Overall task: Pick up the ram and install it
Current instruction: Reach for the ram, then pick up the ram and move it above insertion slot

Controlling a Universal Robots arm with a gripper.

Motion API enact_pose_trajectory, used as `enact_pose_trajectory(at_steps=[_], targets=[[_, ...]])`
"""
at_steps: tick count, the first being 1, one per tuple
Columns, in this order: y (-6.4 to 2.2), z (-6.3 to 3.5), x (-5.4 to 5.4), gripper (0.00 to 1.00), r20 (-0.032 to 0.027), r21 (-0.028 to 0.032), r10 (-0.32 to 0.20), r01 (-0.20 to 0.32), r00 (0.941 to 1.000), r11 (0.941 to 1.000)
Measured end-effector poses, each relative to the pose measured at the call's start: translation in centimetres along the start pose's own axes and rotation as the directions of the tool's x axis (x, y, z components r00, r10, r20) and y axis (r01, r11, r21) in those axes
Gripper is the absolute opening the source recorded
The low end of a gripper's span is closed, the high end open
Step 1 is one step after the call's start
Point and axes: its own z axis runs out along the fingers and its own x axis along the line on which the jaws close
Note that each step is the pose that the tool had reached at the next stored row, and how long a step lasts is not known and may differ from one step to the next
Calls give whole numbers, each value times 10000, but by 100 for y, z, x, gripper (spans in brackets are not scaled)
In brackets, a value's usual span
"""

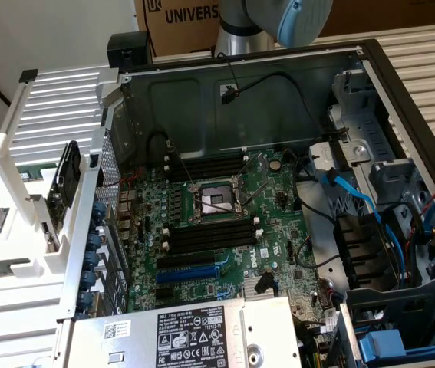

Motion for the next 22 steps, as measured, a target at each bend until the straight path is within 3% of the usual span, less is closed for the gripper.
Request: enact_pose_trajectory(at_steps=[13, 22], targets=[[0, 3, 6, 10, 4, 1, 2, -2, 10000, 10000], [-15, 73, 172, 10, 24, -1, 0, 0, 10000, 10000]])
